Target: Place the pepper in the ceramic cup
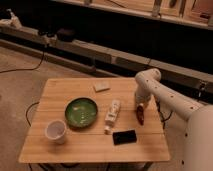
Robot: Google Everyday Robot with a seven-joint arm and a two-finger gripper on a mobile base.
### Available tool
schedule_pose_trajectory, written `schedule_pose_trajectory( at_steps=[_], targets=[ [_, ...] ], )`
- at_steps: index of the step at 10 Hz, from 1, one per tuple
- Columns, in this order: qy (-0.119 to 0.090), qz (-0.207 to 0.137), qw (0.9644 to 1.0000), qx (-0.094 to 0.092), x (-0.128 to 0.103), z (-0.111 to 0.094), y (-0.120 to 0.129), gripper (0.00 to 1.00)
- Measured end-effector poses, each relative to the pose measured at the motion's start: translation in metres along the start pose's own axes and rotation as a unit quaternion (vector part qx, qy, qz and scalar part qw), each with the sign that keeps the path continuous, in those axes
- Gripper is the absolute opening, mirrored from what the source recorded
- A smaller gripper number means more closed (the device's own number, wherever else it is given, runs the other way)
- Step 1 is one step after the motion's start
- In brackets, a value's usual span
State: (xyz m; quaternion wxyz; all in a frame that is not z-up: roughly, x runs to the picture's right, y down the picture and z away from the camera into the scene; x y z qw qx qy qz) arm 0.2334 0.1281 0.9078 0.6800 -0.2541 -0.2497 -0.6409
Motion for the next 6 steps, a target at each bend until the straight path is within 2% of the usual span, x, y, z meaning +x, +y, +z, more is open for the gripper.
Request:
schedule_pose_trajectory(
  at_steps=[1, 3, 6],
  targets=[
    [-0.003, 0.003, 1.0, 0.004, 0.0, -0.002, 0.0, 0.15],
    [0.001, 0.022, 0.9993, 0.031, 0.001, -0.029, -0.004, 0.15],
    [0.033, 0.055, 0.9957, 0.068, 0.006, -0.11, -0.013, 0.15]
  ],
)
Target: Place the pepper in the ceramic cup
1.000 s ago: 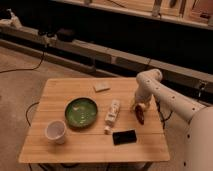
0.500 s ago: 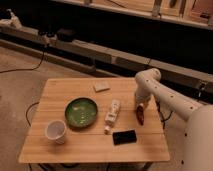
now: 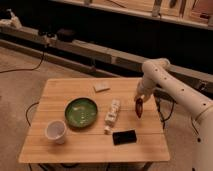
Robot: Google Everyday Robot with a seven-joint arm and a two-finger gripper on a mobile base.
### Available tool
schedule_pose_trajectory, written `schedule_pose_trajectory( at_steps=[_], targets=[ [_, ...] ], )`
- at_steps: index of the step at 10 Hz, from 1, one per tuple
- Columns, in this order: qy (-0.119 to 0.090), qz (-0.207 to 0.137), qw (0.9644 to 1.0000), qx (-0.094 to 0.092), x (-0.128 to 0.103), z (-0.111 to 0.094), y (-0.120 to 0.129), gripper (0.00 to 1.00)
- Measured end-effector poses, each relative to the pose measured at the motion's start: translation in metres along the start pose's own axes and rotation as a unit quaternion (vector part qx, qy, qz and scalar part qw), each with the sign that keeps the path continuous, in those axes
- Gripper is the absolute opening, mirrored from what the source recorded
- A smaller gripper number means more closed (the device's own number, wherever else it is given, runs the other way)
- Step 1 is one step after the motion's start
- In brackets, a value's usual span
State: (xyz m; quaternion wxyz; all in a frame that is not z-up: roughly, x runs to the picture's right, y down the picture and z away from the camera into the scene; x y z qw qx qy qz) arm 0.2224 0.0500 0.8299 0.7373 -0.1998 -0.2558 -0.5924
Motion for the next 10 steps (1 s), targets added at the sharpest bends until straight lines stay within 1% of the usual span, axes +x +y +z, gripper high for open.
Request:
schedule_pose_trajectory(
  at_steps=[1, 2, 3, 8, 9, 10],
  targets=[
    [0.013, 0.002, 0.9998, 0.012, 0.003, -0.025, -0.013, 0.15],
    [0.023, 0.001, 0.9995, 0.022, 0.005, -0.041, -0.025, 0.15],
    [0.025, 0.0, 0.9994, 0.024, 0.006, -0.043, -0.029, 0.15],
    [0.026, 0.001, 0.9994, 0.024, 0.007, -0.043, -0.029, 0.15],
    [0.028, 0.006, 0.9993, 0.023, 0.008, -0.042, -0.027, 0.15],
    [0.03, 0.017, 0.9992, 0.021, 0.013, -0.037, -0.03, 0.15]
  ],
)
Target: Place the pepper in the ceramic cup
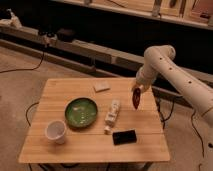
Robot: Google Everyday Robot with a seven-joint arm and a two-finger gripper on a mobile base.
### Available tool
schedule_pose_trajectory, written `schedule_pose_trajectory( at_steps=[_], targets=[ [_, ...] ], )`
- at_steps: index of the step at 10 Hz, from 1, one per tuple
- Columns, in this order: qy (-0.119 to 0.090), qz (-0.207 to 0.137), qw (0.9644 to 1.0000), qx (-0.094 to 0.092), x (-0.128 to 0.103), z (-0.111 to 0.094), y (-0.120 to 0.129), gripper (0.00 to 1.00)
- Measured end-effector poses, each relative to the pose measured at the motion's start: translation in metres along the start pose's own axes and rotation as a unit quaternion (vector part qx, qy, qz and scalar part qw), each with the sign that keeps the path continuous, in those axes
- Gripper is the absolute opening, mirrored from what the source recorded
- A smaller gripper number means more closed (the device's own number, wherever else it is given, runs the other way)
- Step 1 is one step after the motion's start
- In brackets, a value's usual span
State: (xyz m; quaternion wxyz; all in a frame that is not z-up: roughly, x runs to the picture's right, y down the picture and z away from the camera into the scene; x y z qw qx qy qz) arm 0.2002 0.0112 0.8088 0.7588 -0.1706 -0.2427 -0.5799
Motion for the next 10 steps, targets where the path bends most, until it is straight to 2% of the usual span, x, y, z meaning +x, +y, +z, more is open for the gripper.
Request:
schedule_pose_trajectory(
  at_steps=[2, 3, 4, 5, 7, 8, 10],
  targets=[
    [0.011, 0.048, 0.9988, -0.003, 0.021, 0.021, -0.017, 0.15],
    [0.024, 0.094, 0.9952, 0.001, 0.041, 0.038, -0.037, 0.15],
    [0.034, 0.126, 0.9914, 0.006, 0.055, 0.05, -0.055, 0.15],
    [0.048, 0.155, 0.9867, 0.015, 0.069, 0.062, -0.083, 0.15],
    [0.068, 0.182, 0.9807, 0.025, 0.084, 0.077, -0.126, 0.15],
    [0.073, 0.187, 0.9792, 0.026, 0.088, 0.08, -0.135, 0.15],
    [0.074, 0.19, 0.9787, 0.027, 0.088, 0.081, -0.136, 0.15]
  ],
)
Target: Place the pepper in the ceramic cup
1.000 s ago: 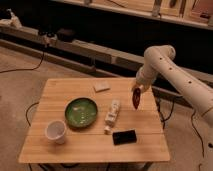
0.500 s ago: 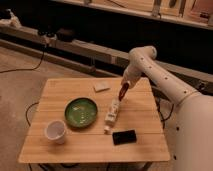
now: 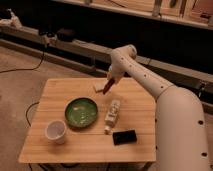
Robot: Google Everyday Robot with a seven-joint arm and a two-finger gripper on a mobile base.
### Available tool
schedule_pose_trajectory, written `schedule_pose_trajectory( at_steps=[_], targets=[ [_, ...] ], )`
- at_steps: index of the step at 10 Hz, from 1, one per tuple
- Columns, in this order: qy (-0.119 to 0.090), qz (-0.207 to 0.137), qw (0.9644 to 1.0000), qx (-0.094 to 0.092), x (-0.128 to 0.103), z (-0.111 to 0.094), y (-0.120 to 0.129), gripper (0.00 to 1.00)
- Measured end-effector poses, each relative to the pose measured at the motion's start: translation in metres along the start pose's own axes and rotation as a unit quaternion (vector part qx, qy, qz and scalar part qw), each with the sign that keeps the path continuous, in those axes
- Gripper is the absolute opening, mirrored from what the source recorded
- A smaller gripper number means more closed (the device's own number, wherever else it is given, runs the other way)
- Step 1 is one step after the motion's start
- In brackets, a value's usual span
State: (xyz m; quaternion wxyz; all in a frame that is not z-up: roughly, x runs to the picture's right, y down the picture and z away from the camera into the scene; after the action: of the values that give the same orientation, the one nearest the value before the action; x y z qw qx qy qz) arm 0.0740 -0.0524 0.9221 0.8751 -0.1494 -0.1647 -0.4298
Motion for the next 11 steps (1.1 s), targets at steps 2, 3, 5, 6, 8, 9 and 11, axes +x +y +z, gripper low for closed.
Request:
schedule_pose_trajectory(
  at_steps=[2, 3, 5, 6, 8, 9, 11],
  targets=[
    [-0.004, 0.003, 1.0, 0.002, -0.001, -0.001, 0.0, 0.15],
    [-0.018, 0.007, 0.9998, 0.009, -0.008, -0.004, -0.005, 0.15],
    [-0.073, 0.015, 0.9963, 0.044, -0.04, -0.033, -0.045, 0.15],
    [-0.1, 0.015, 0.9934, 0.055, -0.058, -0.053, -0.067, 0.15],
    [-0.133, 0.004, 0.9898, 0.051, -0.084, -0.084, -0.098, 0.15],
    [-0.145, -0.008, 0.9887, 0.036, -0.098, -0.091, -0.109, 0.15],
    [-0.162, -0.037, 0.9861, 0.008, -0.125, -0.098, -0.123, 0.15]
  ],
)
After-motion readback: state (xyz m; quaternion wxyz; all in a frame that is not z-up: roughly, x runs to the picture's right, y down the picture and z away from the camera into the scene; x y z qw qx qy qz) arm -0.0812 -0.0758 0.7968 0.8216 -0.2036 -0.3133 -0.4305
